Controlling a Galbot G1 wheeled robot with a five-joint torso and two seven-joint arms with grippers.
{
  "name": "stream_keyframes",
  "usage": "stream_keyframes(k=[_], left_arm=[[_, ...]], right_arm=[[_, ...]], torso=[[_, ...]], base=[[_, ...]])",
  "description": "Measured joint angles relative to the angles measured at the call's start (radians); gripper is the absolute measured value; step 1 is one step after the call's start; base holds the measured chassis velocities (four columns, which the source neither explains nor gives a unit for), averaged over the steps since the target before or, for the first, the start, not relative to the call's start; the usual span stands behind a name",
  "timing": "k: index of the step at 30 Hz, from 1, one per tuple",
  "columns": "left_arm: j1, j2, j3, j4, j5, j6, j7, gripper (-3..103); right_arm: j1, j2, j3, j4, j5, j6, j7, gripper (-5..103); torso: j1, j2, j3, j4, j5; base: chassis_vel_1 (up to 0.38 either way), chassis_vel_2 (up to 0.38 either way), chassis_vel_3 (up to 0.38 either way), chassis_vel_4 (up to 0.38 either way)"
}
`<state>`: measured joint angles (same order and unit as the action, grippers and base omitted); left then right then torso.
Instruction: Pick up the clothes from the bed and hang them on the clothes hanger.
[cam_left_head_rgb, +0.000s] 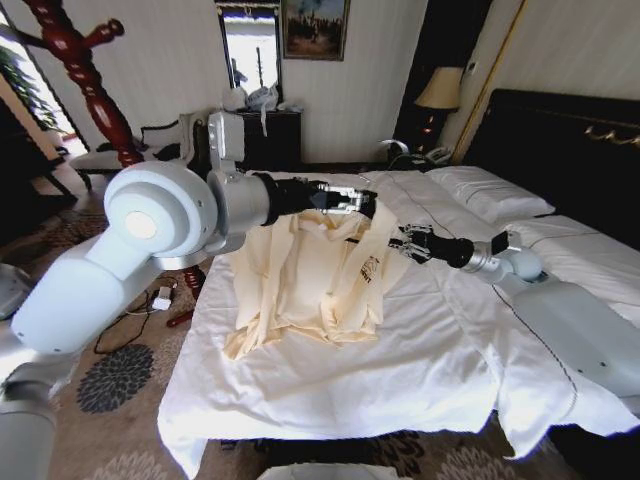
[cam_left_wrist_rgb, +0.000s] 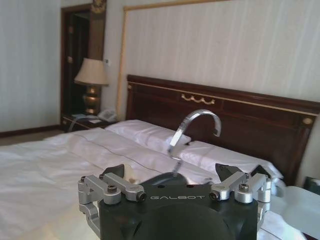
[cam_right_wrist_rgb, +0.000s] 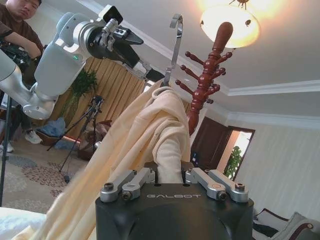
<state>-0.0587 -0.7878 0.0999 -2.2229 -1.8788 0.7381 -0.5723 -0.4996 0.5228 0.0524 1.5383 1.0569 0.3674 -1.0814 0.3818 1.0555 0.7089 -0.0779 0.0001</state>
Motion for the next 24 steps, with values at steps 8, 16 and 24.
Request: stream_keyframes(k=[8,16,24], left_arm=[[0.037,0.099,-0.078,-0.044,-0.012,-0.001,0.002,100],[0.042,0.149,-0.143,-0.051,-0.034,-0.001,0.039,100],[0.002,0.077,-0.041,0.001,0.015,-0.003,0.112,100]], right_arm=[[0.011,0.007,-0.015,-0.016,-0.005,0.0,-0.008,20],[0.011,0.009,-0.015,-0.008,-0.007,-0.001,-0.009,20],[-0.001,0.006,-0.011,0.013,-0.008,-0.001,-0.009,20]], torso=[[0.0,0.0,0.0,0.0001,-0.0003],[0.0,0.0,0.0,0.0002,-0.0002],[0.0,0.0,0.0,0.0,0.0]], base=[[0.0,0.0,0.0,0.0],[0.0,0.0,0.0,0.0],[0.0,0.0,0.0,0.0]])
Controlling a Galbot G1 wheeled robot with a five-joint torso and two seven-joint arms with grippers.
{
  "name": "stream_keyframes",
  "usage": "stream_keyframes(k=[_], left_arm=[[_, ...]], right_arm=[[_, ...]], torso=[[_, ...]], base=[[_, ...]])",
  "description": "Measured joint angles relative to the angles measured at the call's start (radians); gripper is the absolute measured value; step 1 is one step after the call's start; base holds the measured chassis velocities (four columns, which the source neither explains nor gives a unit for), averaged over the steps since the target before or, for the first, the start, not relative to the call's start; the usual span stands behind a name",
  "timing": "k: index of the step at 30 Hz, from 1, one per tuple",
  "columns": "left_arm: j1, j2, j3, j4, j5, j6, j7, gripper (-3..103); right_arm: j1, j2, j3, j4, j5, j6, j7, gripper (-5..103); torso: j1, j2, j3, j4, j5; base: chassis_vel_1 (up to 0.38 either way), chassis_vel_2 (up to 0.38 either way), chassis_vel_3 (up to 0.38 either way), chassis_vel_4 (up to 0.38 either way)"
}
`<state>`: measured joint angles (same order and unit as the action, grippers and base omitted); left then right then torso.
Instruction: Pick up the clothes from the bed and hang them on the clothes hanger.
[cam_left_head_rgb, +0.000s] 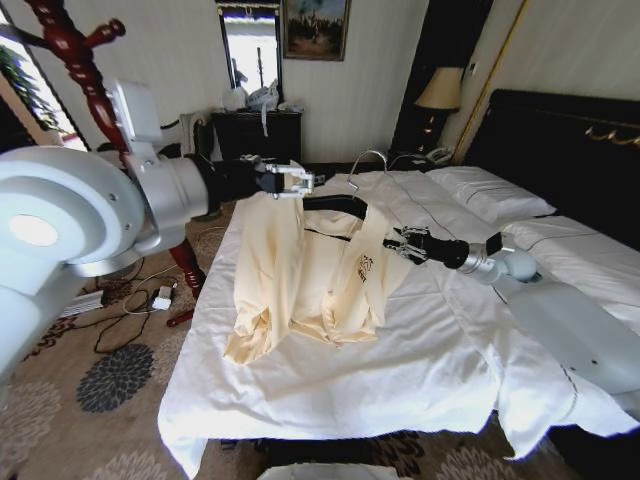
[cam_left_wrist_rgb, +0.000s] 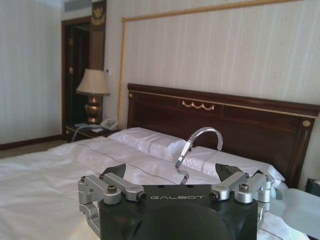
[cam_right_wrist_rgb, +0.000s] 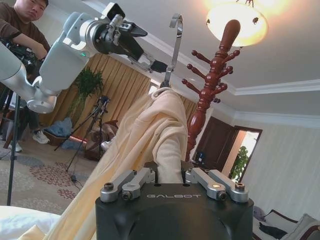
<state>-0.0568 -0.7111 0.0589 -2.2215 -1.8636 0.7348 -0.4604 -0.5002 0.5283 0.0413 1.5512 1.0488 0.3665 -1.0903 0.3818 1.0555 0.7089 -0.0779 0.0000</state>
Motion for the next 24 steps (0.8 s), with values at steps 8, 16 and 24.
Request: stream_keyframes(k=[8,16,24], left_arm=[[-0.069,-0.158,0.117,0.094,0.068,-0.015,0.024,100],[-0.029,0.011,-0.021,0.076,0.119,-0.014,-0.029,100],[0.009,0.363,-0.059,0.105,0.147,-0.045,0.077,100]], right_arm=[[-0.007,-0.011,0.011,0.02,0.002,0.0,0.007,20],[-0.011,-0.016,0.028,0.01,-0.004,-0.001,0.011,20],[-0.008,0.027,0.013,-0.023,-0.035,0.006,-0.016,20]], torso=[[0.0,0.0,0.0,-0.0004,0.0003],[0.0,0.0,0.0,0.0003,-0.0005],[0.0,0.0,0.0,0.0007,-0.0004]], base=[[0.0,0.0,0.0,0.0],[0.0,0.0,0.0,0.0],[0.0,0.0,0.0,0.0]])
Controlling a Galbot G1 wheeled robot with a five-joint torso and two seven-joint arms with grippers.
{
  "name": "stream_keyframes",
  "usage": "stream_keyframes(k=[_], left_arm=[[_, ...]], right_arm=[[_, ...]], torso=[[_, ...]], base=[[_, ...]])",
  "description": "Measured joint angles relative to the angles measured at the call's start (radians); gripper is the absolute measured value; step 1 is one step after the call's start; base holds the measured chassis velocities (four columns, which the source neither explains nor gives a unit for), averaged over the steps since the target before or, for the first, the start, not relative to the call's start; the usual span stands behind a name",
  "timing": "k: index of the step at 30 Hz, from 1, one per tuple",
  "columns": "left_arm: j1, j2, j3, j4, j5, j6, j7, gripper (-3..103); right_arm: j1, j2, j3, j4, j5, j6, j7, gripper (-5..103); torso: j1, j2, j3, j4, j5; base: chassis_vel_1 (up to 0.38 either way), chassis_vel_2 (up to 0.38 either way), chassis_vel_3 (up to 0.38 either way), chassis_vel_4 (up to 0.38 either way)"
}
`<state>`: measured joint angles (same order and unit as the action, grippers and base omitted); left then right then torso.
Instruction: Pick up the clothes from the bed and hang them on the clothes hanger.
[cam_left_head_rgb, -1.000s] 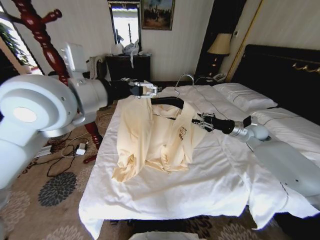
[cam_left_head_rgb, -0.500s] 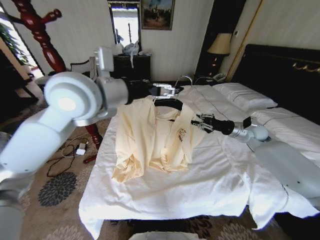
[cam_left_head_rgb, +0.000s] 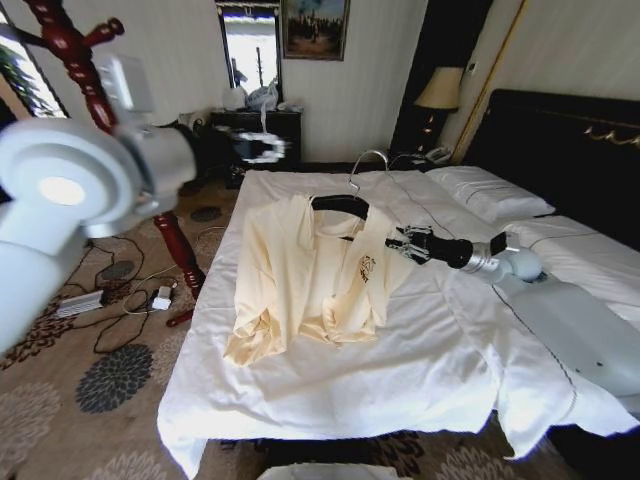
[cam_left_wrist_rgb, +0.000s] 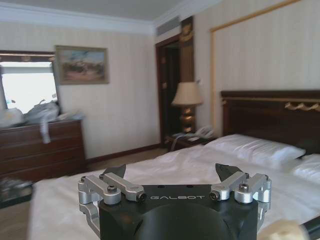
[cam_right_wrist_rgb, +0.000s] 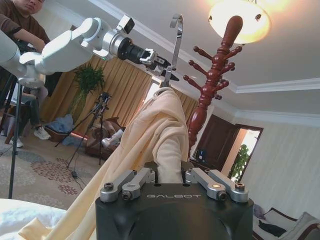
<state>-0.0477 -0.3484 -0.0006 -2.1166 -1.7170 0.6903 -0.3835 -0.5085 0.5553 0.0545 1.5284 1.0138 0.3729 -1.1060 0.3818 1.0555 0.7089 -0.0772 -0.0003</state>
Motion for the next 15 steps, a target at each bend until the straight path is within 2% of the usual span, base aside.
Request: stream_keyframes(k=[2,3,5,6,7,8,9,12,13,15], left_arm=[[0.026,0.081,-0.002,0.022,-0.006,-0.006,0.065,100],[0.026,0.081,-0.002,0.022,-0.006,-0.006,0.065,100],[0.04,0.109,0.001,0.048,0.007,-0.006,0.129,100],[0.056,0.12,0.008,0.069,0.051,-0.008,0.212,100],[0.063,0.122,0.011,0.075,0.075,-0.011,0.254,100],[0.073,0.123,0.018,0.081,0.119,-0.022,0.32,100],[0.073,0.123,0.018,0.081,0.119,-0.022,0.32,100],[0.079,0.117,0.068,0.065,0.265,-0.084,0.492,100],[0.079,0.117,0.068,0.065,0.265,-0.084,0.492,100],[0.078,0.112,0.11,0.028,0.31,-0.1,0.535,100]], right_arm=[[0.005,0.011,-0.001,-0.007,-0.007,0.003,-0.014,20],[0.005,0.011,-0.001,-0.007,-0.007,0.003,-0.014,20],[0.01,0.013,-0.002,-0.008,-0.008,0.003,-0.021,20],[0.013,0.011,-0.004,-0.007,-0.007,0.003,-0.03,20],[0.015,0.01,-0.004,-0.006,-0.006,0.003,-0.034,20],[0.017,0.007,-0.005,-0.004,-0.006,0.003,-0.042,20],[0.017,0.007,-0.005,-0.004,-0.006,0.003,-0.042,20],[0.02,-0.004,-0.008,0.001,-0.001,0.004,-0.076,20],[0.02,-0.004,-0.008,0.001,-0.001,0.004,-0.076,20],[0.02,-0.008,-0.008,0.002,0.004,0.006,-0.099,20]], torso=[[0.0,0.0,0.0,0.0001,-0.0002],[0.0,0.0,0.0,0.0001,-0.0002],[0.0,0.0,0.0,-0.0003,0.0001],[0.0,0.0,0.0,-0.0008,0.0002],[0.0,0.0,0.0,-0.0009,0.0],[0.0,0.0,0.0,-0.0011,0.0001],[0.0,0.0,0.0,-0.0011,0.0001],[0.0,0.0,0.0,-0.0009,0.0003],[0.0,0.0,0.0,-0.0009,0.0003],[0.0,0.0,0.0,-0.0007,0.0004]], base=[[0.0,0.0,0.0,0.0],[0.0,0.0,0.0,0.0],[0.0,0.0,0.0,0.0],[0.0,0.0,0.0,0.0],[0.0,0.0,0.0,0.0],[0.0,0.0,0.0,0.0],[0.0,0.0,0.0,0.0],[0.0,0.0,0.0,0.0],[0.0,0.0,0.0,0.0],[0.0,0.0,0.0,0.0]])
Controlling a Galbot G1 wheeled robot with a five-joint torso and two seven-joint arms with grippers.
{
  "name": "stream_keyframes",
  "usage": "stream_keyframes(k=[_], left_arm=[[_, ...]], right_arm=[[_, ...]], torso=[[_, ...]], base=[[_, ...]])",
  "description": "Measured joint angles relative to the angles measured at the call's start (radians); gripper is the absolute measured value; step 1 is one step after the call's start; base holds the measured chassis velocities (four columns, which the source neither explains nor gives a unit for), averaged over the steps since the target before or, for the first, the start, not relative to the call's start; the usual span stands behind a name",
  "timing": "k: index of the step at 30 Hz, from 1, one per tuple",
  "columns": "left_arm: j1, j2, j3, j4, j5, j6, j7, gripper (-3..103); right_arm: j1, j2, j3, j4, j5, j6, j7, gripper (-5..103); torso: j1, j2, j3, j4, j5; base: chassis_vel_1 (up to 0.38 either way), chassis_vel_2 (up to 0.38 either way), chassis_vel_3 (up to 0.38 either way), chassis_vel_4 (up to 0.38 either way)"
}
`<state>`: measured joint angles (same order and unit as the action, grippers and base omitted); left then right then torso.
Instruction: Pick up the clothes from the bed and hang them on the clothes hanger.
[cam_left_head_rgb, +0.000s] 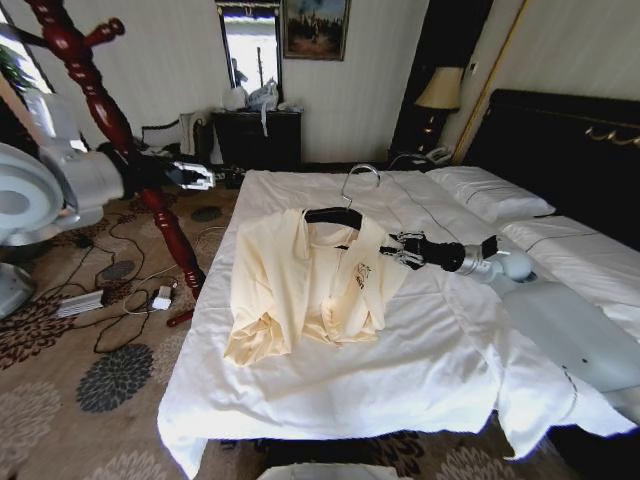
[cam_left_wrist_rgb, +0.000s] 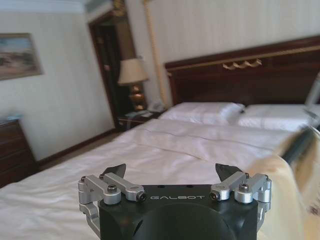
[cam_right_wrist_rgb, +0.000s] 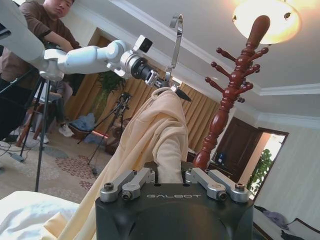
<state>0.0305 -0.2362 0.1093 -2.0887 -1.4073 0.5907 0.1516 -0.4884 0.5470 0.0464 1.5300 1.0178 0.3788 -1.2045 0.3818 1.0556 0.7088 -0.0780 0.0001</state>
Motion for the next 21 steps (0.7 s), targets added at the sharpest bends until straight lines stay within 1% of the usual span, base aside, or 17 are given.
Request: stream_keyframes(k=[2,8,11,15,18,21], left_arm=[[-0.001,-0.002,0.043,-0.036,0.046,-0.014,0.029,100],[-0.008,-0.003,0.092,-0.071,0.085,-0.025,0.055,100],[-0.013,0.023,0.123,-0.08,0.118,-0.037,0.091,100],[-0.011,0.036,0.13,-0.11,0.122,-0.043,0.11,100],[-0.01,0.034,0.125,-0.119,0.12,-0.048,0.11,100],[-0.009,0.027,0.077,-0.119,0.073,-0.05,0.086,100]], right_arm=[[0.0,-0.002,0.0,0.0,0.009,0.003,-0.02,20],[0.004,0.004,0.002,-0.002,0.023,0.004,-0.056,20],[0.005,0.009,0.002,-0.002,0.025,0.004,-0.071,20],[0.005,0.01,0.002,-0.004,0.022,0.004,-0.072,20],[0.003,0.01,0.002,-0.006,0.019,0.005,-0.072,20],[-0.003,0.01,0.003,-0.012,0.017,0.005,-0.064,20]], torso=[[0.0,0.0,0.0,-0.0002,0.0],[0.0,0.0,0.0,0.0001,-0.0001],[0.0,0.0,0.0,0.0003,-0.0001],[0.0,0.0,0.0,0.0004,-0.0001],[0.0,0.0,0.0,0.0001,-0.0001],[0.0,0.0,0.0,0.0,-0.0002]], base=[[0.0,0.0,0.0,0.0],[0.0,0.0,0.0,0.0],[0.0,0.0,0.0,0.0],[0.0,0.0,0.0,0.0],[0.0,0.0,0.0,0.0],[0.0,0.0,0.0,0.0]])
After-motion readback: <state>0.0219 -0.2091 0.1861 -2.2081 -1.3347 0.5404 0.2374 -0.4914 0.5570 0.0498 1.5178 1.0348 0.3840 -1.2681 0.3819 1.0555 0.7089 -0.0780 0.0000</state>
